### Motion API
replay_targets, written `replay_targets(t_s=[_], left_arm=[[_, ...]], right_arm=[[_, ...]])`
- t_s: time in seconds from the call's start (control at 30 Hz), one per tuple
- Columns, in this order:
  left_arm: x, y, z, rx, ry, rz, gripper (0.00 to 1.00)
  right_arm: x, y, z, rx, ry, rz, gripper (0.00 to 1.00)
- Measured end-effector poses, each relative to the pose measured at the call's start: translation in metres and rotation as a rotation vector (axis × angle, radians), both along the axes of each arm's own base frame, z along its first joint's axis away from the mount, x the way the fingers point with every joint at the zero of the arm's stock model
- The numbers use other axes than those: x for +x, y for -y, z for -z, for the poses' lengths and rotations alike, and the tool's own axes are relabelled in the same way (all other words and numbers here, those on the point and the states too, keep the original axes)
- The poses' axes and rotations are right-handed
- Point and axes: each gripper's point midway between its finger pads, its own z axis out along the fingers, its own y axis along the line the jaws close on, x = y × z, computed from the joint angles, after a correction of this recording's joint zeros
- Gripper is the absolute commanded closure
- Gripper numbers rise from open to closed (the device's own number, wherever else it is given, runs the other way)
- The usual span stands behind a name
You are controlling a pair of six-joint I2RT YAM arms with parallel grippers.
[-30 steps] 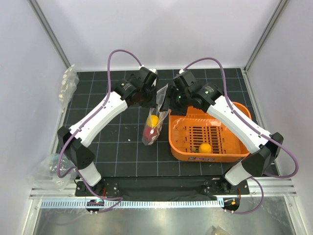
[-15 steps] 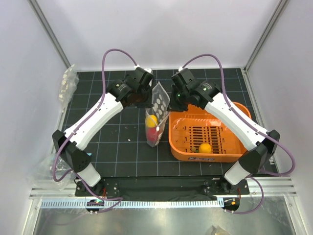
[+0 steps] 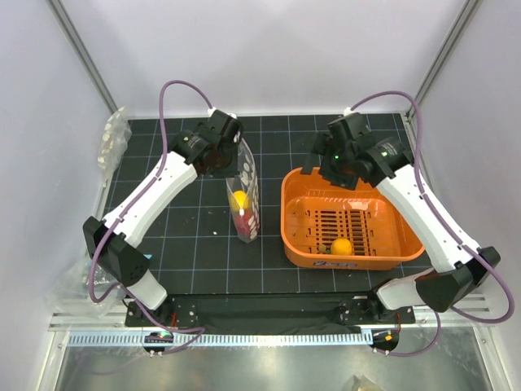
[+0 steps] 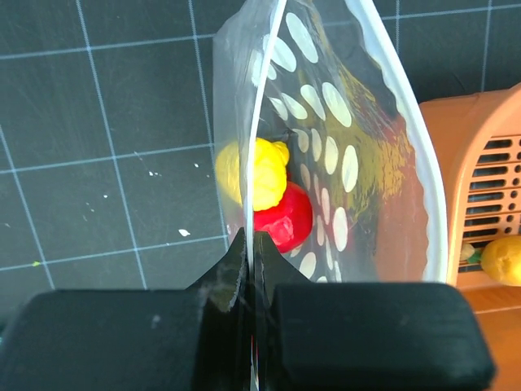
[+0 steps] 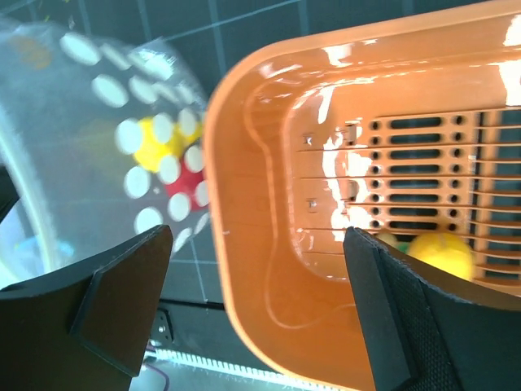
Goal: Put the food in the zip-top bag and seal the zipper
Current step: Pick up the bin at the center of the board.
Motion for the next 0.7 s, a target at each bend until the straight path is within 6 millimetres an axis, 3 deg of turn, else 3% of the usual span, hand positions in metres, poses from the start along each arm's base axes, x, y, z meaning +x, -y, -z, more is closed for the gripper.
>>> replay_targets(t_s=[0.23, 0.33, 0.53, 0.7], left_arm=[[0.004, -0.007, -0.001, 0.022, 0.009, 0.009, 1.00], [0.004, -0.007, -0.002, 0.024, 0.014, 0.017, 1.00], [0.005, -0.008, -0.004, 0.024, 0.016, 0.015, 1.00], [0.005, -0.022, -0.008, 0.012, 0.024, -0.015, 1.00]], right_arm=[[0.008, 0.065, 0.018, -0.040, -0.064, 0.171, 0.03], [0.010, 0.075, 0.019, -0.042, -0.075, 0.190, 0.00], [0.006, 0.047, 0.023, -0.025, -0.087, 0.070, 0.00], [-0.005, -0.014, 0.037, -0.066, -0.109, -0.107, 0.01]])
